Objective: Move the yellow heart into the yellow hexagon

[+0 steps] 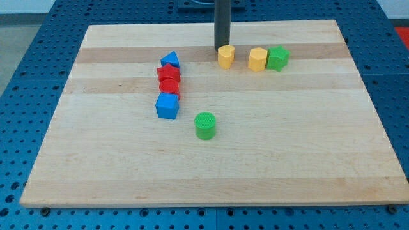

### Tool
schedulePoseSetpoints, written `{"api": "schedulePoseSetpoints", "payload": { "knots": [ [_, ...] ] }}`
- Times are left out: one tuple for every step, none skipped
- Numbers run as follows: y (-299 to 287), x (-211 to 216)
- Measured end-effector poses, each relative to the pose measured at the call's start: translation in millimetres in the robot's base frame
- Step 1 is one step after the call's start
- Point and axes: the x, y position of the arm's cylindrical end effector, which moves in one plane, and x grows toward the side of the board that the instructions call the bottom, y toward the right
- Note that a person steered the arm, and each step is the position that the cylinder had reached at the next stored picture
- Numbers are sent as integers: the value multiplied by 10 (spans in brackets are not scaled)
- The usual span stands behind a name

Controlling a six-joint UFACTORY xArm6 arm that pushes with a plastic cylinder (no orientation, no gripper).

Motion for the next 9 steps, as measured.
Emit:
{"api": "schedulePoseSetpoints", "payload": {
  "knots": [
    [-66, 0],
    [-186, 0],
    [-287, 18],
    [-287, 137],
    [-287, 205],
    [-225, 208],
    [-51, 209],
    [71, 219],
    [115, 242]
  ]
}}
